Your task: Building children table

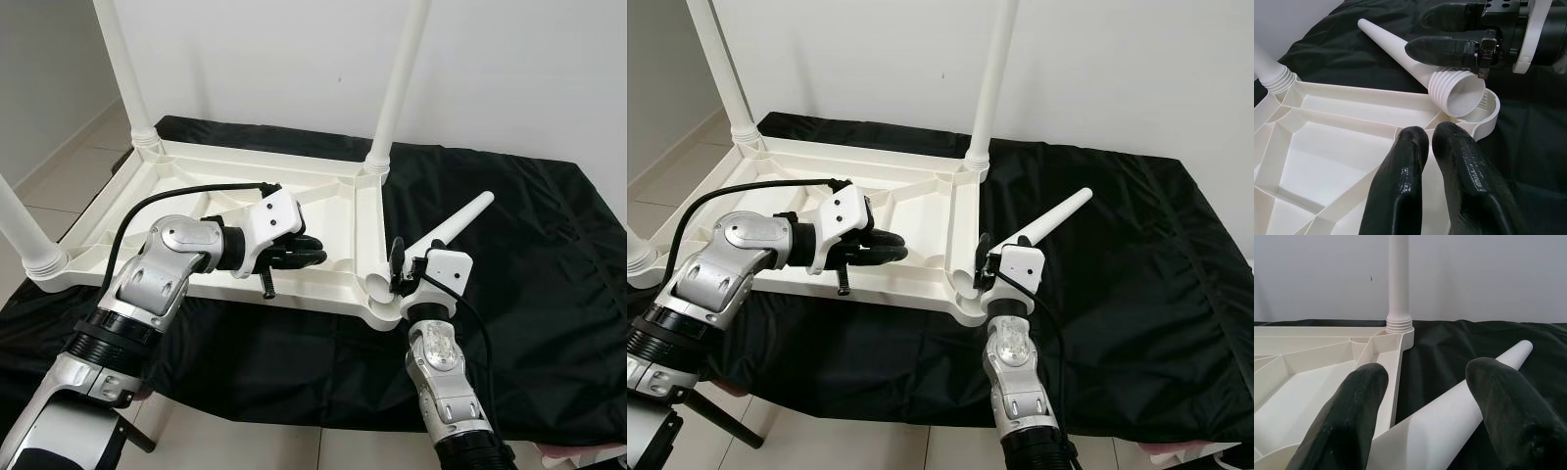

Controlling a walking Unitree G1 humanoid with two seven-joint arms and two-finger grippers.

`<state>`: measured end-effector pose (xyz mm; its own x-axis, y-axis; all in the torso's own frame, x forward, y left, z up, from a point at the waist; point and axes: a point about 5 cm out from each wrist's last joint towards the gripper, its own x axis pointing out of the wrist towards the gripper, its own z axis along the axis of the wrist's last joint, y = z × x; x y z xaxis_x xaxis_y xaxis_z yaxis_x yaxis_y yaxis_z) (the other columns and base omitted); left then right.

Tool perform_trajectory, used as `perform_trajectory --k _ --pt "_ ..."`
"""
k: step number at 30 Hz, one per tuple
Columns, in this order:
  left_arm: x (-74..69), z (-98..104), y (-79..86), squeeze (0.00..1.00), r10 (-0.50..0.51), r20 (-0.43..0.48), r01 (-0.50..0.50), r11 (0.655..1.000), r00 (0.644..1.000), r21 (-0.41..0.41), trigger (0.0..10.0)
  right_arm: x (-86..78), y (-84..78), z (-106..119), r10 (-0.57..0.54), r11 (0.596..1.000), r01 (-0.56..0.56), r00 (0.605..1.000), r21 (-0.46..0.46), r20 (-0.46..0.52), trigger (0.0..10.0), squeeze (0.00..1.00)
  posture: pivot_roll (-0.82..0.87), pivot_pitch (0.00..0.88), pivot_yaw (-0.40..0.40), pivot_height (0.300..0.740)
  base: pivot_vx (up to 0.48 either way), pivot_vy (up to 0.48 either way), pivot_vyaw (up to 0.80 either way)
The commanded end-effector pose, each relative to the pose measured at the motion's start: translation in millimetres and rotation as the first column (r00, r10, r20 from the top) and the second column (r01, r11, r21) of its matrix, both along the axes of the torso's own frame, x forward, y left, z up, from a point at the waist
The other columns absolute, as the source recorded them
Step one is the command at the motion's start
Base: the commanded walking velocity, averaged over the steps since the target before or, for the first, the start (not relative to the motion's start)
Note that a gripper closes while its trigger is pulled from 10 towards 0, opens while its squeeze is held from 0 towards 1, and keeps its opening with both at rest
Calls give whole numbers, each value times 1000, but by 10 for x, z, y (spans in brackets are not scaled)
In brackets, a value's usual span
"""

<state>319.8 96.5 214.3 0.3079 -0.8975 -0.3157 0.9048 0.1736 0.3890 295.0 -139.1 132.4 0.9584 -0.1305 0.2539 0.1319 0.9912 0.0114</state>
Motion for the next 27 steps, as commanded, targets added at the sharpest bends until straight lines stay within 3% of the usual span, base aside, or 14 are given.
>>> perform_trajectory --k 1,15,16,17,18,20,21,22,23,27 --pt "75 50 25 0 146 74 -143 989 987 -45 10000 -40 -9 -83 -17 1000 17 1000 6 -4 10000 0 17 133 5 740 0 0 0" --pt "75 50 25 0 146 74 -143 989 987 -45 10000 -40 -9 -83 -17 1000 17 1000 6 -4 10000 0 17 133 5 740 0 0 0" --pt "83 32 29 0 167 61 -163 985 984 -58 10000 -27 -26 -65 -8 1000 8 1000 5 4 10000 0 17 0 0 740 0 0 0" --pt "142 41 144 0 345 29 -330 916 938 -229 10000 108 4 70 122 992 -122 992 5 36 10000 0 42 0 0 740 0 0 0" --pt "175 27 256 0 469 -20 -448 829 883 -335 10000 198 31 181 215 977 -215 975 2 62 10000 0 41 0 0 740 0 0 0" --pt "175 27 256 0 469 -20 -448 829 883 -335 10000 198 31 181 215 977 -215 975 2 62 10000 0 41 0 0 740 0 0 0" --pt "189 7 339 0 542 -60 -519 758 838 -394 10000 251 51 263 274 962 -274 958 -2 83 10000 0 41 0 0 740 0 0 0" --pt "189 7 339 0 542 -60 -519 758 838 -394 10000 251 51 263 274 962 -274 958 -2 83 10000 0 41 0 0 740 0 0 0" --pt "198 -1 378 0 572 -78 -548 725 816 -418 10000 276 66 318 306 952 -307 947 -7 98 10000 0 38 0 0 740 0 0 0" --pt "206 11 366 0 562 -67 -536 738 825 -409 10000 276 77 345 312 950 -313 944 -11 109 10000 0 36 0 0 740 0 0 0"
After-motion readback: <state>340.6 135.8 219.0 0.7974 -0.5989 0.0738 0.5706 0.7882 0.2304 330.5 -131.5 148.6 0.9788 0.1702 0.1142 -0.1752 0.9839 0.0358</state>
